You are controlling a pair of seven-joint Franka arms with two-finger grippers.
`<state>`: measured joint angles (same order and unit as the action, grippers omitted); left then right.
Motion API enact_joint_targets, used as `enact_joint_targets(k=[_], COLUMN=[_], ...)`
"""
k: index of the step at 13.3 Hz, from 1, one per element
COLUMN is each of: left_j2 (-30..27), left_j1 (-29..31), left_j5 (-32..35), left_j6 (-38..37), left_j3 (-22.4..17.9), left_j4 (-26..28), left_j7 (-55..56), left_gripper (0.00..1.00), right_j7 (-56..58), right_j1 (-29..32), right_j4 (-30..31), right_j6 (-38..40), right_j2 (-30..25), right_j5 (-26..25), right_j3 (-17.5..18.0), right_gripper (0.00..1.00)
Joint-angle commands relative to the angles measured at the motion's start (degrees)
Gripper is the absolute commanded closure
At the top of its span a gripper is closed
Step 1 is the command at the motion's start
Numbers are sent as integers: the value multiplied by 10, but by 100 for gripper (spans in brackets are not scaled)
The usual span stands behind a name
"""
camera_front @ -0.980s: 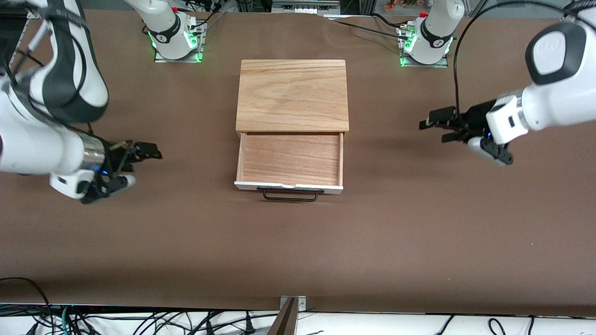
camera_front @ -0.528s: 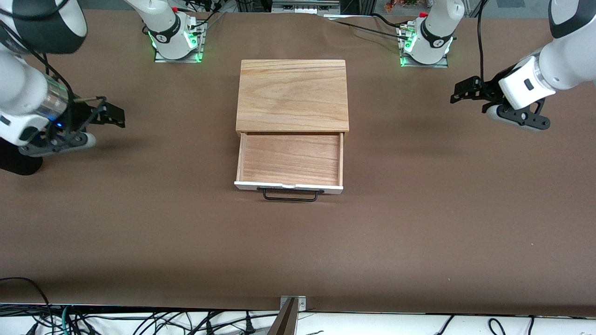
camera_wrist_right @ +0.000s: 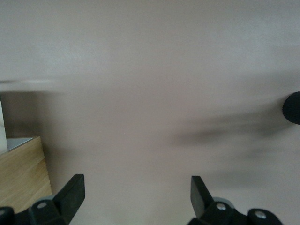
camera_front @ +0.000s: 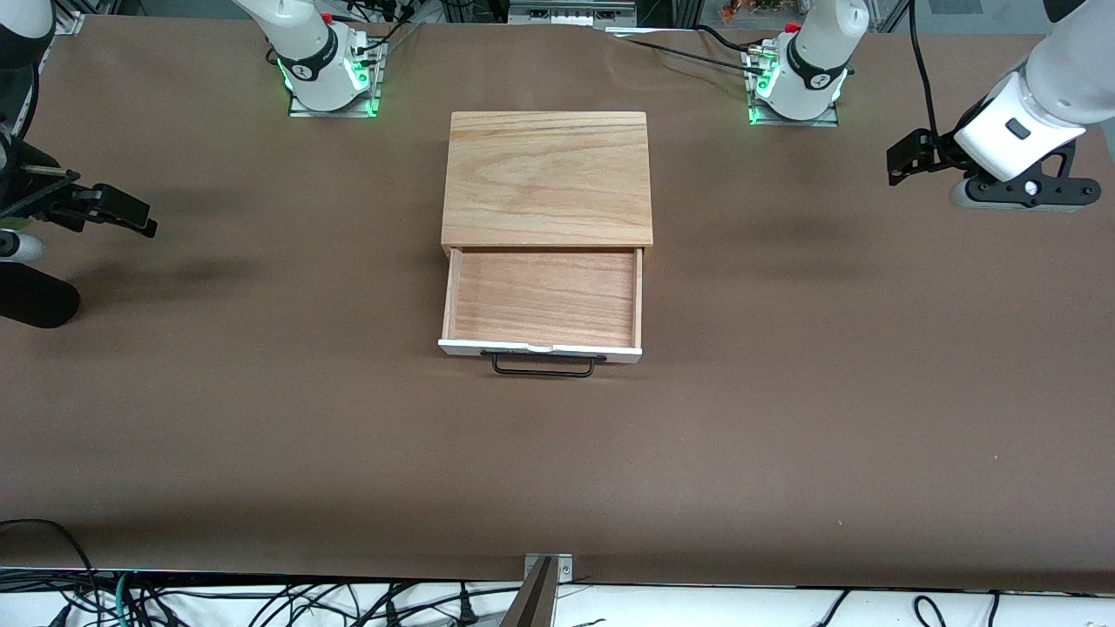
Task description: Pull top drawer with both arms simultaneously
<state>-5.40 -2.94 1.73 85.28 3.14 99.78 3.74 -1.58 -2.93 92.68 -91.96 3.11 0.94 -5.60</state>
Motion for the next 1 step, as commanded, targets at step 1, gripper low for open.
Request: enact_joint_targets(k=[1], left_j2=[2], left_j1=[6], left_j5=[14], left_j6=[-11], left_j3=[1], left_j4=[-25], left_j7=[-4], left_gripper=[0], right_j7=[-10], right_j1=[-1], right_j4=[14], right_j6=[-9], right_j2=[-10], right_j5=[5], right_j3=[6], right_gripper=[0])
